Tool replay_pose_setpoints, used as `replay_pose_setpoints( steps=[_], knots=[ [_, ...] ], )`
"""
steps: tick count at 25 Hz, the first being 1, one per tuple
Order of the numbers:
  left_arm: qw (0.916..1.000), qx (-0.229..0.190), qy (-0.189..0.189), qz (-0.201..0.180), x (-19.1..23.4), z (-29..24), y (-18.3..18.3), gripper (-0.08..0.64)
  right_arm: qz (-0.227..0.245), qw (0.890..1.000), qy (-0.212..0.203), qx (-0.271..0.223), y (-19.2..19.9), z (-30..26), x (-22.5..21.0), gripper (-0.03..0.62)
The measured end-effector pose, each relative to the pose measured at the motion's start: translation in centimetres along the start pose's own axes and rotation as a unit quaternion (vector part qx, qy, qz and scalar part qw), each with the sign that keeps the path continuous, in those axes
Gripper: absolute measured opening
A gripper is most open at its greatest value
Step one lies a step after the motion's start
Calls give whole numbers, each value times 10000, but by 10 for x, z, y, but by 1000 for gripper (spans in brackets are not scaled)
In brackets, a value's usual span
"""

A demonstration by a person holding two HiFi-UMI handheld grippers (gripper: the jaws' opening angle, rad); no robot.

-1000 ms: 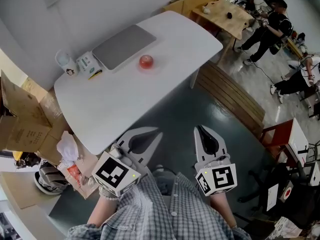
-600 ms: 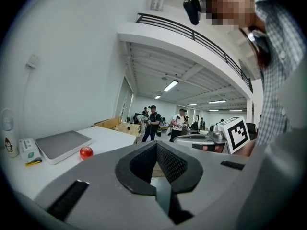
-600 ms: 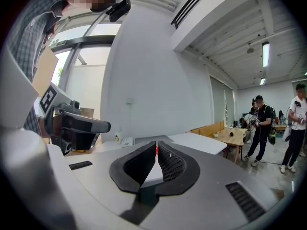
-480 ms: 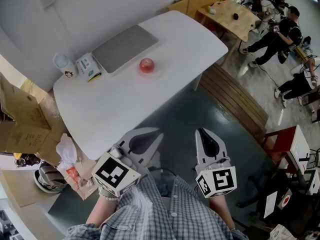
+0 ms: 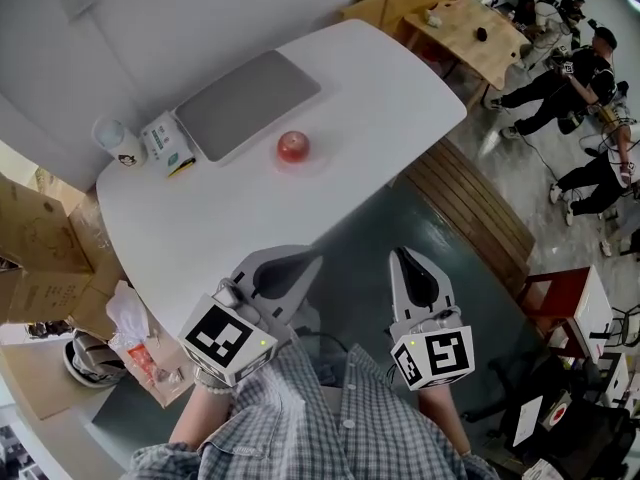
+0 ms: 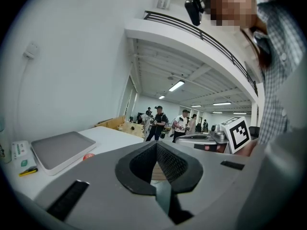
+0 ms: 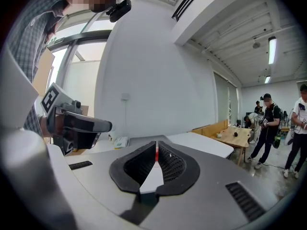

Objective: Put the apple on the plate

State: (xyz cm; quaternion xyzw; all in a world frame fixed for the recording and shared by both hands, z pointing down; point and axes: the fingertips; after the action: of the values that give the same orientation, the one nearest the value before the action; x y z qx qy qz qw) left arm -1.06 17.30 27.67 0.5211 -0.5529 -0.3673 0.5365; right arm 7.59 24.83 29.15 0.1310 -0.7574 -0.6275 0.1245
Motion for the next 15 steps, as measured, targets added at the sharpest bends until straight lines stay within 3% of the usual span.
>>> replay_pose_setpoints(
  steps=[6,15],
  knots=[
    [9999,-101,-123,27,39,-17,-19,9,83,9999,-111,-14,-16,-43,-9,29],
    [9980,-183,-597,104,101,-12,-26,9,185,9983,-547,-39,-26,-108,7,30]
  ],
)
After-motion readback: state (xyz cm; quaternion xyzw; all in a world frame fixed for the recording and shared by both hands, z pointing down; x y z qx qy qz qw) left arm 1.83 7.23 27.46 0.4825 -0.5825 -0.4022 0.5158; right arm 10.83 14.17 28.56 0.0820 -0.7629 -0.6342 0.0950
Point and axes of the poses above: the fingertips, and each gripper's own axes: z backward along the fingers, x to its left, y out of its underside
